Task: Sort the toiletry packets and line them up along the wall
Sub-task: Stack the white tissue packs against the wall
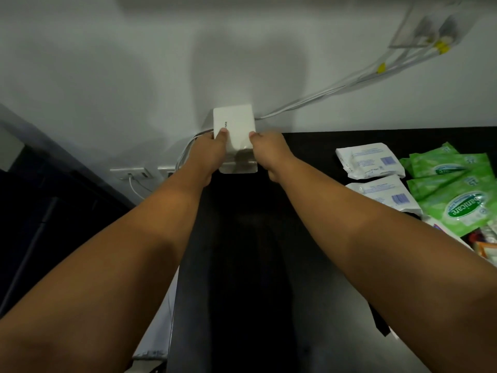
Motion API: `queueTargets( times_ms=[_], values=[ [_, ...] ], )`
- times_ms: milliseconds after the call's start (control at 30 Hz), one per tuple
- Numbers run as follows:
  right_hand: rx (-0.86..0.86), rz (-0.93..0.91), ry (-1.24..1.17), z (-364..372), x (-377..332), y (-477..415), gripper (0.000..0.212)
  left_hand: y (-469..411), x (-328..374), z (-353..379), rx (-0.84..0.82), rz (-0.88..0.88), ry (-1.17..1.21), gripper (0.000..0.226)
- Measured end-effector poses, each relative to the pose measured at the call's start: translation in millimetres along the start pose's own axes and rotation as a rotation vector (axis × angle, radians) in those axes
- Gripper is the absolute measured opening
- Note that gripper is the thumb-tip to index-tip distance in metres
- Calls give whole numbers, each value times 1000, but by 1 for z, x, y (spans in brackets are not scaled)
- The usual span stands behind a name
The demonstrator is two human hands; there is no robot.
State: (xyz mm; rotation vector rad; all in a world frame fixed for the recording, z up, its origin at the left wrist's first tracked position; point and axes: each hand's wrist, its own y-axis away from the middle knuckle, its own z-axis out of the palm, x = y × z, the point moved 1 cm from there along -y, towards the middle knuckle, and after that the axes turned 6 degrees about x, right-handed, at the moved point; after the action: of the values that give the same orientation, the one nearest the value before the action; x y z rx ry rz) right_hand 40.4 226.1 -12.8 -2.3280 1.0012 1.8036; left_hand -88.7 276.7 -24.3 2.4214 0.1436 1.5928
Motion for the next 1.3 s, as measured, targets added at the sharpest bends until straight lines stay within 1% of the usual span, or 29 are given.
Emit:
queueTargets(
  times_ms=[67, 167, 233, 267, 333, 367, 433, 500, 567, 667, 800, 867, 933, 1000, 1100, 1167, 1300],
  values=[
    [8, -3, -15, -8, -1, 4, 35, 5, 2, -1, 44, 32, -49, 47],
    [16, -50, -21, -22, -3, 15, 36, 15, 7, -5, 157, 99, -161, 53],
    [15, -94, -5, -32, -4, 27, 34, 29, 14, -9, 227, 150, -182, 57],
    [14, -107, -2, -38, -4, 34, 37, 38, 19, -10, 256, 183, -177, 57],
    [0, -140, 17, -49, -3, 50, 41, 58, 29, -10, 313, 262, -205, 53],
    [-13, -158, 35, -55, -2, 57, 38, 68, 34, -8, 339, 297, -232, 51],
    [-43, -200, 87, -68, -1, 74, 24, 92, 44, -2, 364, 337, -244, 48],
    [-48, -239, 122, -86, 0, 94, 28, 121, 52, 8, 370, 354, -214, 45],
    [-41, -307, 104, -111, 8, 116, 30, 154, 56, 23, 372, 374, -173, 39],
    [-34, -419, 104, -158, 30, 145, 34, 210, 61, 53, 358, 420, -164, 31],
    [-36, -488, 171, -233, 72, 181, 30, 289, 58, 103, 304, 385, -152, 27],
    [-9, -494, 180, -274, 97, 197, 28, 326, 53, 132, 254, 369, -165, 27],
    [14, -484, 200, -339, 136, 225, 26, 385, 52, 178, 187, 386, -180, 27],
    [21, -465, 224, -367, 161, 237, 24, 410, 45, 200, 129, 363, -177, 25],
    [25, -440, 287, -379, 186, 246, 24, 417, 18, 214, 75, 304, -231, 24],
    [26, -423, 351, -396, 207, 258, 27, 434, 4, 229, 8, 279, -299, 31],
    [6, -415, 502, -428, 254, 284, 34, 474, -15, 257, -118, 212, -386, 56]
  ],
)
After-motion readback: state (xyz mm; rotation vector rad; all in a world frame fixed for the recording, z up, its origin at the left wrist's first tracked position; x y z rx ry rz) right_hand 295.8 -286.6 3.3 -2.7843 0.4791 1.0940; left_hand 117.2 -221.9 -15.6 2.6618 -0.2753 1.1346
